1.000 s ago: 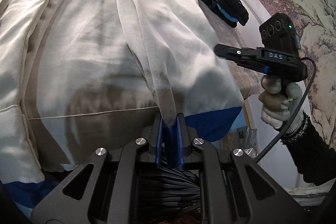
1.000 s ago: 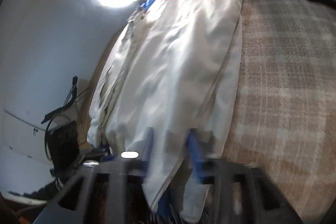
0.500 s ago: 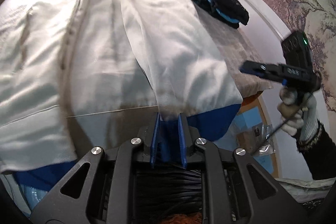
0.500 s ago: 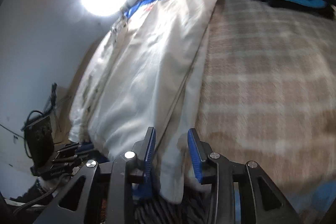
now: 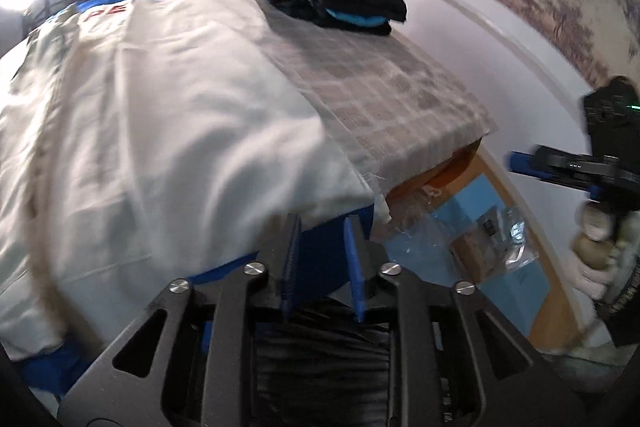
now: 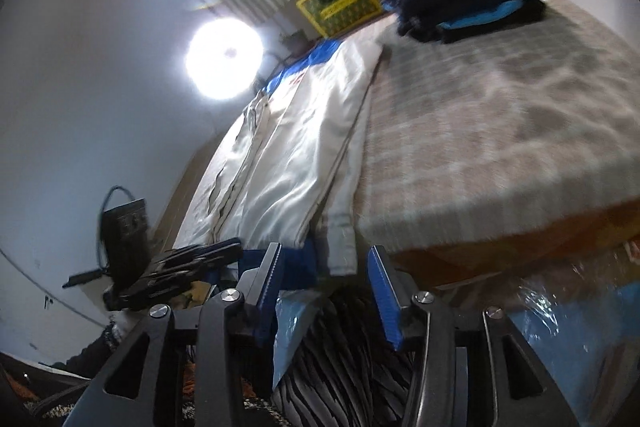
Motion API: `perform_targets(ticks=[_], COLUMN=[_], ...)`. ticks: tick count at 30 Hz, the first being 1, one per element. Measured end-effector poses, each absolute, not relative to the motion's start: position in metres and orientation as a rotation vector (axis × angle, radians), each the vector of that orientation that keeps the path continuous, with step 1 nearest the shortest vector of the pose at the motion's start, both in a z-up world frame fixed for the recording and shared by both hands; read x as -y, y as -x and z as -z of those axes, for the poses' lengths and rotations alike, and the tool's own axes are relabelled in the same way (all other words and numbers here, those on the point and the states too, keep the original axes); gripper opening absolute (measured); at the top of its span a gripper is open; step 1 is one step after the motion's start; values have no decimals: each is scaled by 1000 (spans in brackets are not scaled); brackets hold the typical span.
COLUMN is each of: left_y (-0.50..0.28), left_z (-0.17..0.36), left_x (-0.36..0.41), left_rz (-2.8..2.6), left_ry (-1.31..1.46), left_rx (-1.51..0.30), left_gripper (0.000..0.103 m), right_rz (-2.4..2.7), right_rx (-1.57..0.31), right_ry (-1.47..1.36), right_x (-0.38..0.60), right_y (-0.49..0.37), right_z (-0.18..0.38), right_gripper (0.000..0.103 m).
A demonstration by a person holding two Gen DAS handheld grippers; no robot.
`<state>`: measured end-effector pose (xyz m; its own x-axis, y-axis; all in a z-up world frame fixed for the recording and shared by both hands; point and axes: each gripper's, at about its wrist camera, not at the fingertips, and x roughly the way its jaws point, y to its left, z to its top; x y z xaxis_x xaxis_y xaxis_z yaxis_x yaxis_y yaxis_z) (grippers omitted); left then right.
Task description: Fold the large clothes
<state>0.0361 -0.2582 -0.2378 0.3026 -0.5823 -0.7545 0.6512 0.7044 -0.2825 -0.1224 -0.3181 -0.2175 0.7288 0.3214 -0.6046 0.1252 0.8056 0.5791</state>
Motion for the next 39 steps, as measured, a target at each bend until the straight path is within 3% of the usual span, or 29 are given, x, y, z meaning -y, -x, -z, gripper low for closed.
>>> perform_targets(ticks=[4, 5, 9, 18, 21, 23, 26, 29, 30, 33, 39], left_y=[-35, -34, -21, 6, 9, 8, 3, -4, -7, -23, -41], left_z=[251, 254, 258, 291, 301, 303, 296, 281, 274, 250, 212], left_x=[289, 294, 317, 383, 393, 395, 392, 378, 371, 342, 288], left_rz=[818, 810, 781, 550, 482, 466, 462, 509, 548, 628, 704], left_ry=[-161, -186, -265, -638, -701, -708, -685, -640, -588, -379, -31], left_rx=[-959, -955, -922, -779, -719, -700, -690, -712, -741, -836, -900], left_gripper=[24, 30, 69, 83, 83, 80, 58, 28, 24, 15, 13], right_rz=[-62, -47, -8, 38, 43, 36, 21, 0, -9, -39, -109], right_rx=[-720, -712, -692, -634, -622, -619, -619, -624, -626, -636, -659], right_ry=[-665, -677, -721, -812, -818, -814, -809, -799, -795, -779, -751], right_x=[325, 326, 327, 340, 349, 352, 354, 355, 354, 352, 350], right_y=[162, 174, 204, 249, 251, 249, 242, 229, 224, 204, 135], right_z=[221, 224, 237, 248, 244, 240, 237, 234, 233, 232, 226], right_gripper=[47, 47, 47, 47, 47, 47, 47, 47, 47, 47, 47])
